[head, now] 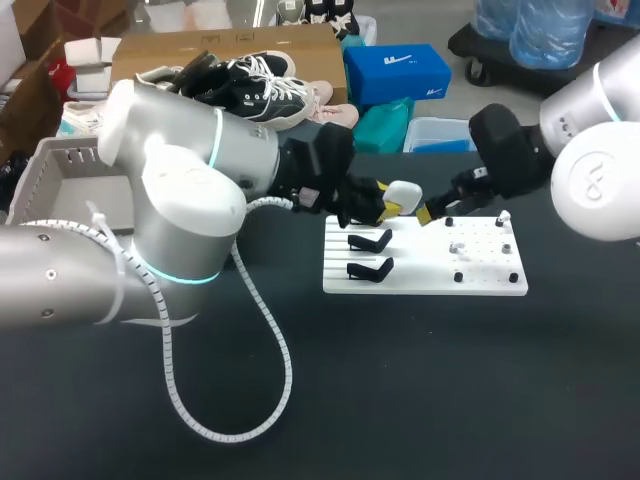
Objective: Pick up each earbud case from the left stands, insert the matching earbuds, close the lid, and place the case in the box.
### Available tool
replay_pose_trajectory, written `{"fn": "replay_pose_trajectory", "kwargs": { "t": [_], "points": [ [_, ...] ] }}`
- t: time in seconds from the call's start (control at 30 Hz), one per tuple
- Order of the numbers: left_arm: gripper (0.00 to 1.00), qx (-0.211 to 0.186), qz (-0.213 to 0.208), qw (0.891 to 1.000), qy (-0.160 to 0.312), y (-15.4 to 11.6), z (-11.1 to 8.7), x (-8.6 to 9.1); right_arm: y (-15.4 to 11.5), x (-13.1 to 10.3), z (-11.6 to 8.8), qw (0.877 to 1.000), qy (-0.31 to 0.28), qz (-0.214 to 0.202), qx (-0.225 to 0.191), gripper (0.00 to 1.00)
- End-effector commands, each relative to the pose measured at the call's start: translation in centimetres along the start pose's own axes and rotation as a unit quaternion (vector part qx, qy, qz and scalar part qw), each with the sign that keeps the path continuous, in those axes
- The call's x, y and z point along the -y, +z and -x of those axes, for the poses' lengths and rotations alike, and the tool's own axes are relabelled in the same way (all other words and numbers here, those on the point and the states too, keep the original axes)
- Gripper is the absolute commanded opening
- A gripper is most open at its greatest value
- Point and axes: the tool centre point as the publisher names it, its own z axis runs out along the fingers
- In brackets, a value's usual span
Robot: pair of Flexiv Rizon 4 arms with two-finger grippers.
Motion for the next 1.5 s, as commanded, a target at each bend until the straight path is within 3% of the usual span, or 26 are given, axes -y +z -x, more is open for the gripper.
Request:
{"fn": "replay_pose_trajectory", "kwargs": {
  "t": [0.03,0.87,1.13,1.37,1.5],
  "points": [
    [0.0,-0.005,-0.009,1.0,-0.002,0.3,-0.1,-0.2,0.6,0.3,0.6,1.0,-0.001,0.006,-0.002,1.0],
    [0.0,-0.009,-0.042,0.999,0.002,0.6,-1.4,1.5,0.3,0.7,1.3,1.0,0.002,0.004,0.015,1.0],
    [0.0,-0.009,-0.058,0.998,0.01,0.2,-1.9,3.0,-0.2,1.4,2.2,1.0,0.007,0.0,0.028,1.0],
    [0.0,0.033,-0.046,0.998,0.006,-1.6,-1.9,3.5,-1.6,3.5,1.5,0.997,0.023,-0.036,0.06,1.0],
    [0.0,0.073,-0.039,0.996,0.037,-2.6,-1.8,3.5,-2.1,5.2,0.7,0.996,0.017,-0.071,0.06,1.0]
  ]
}}
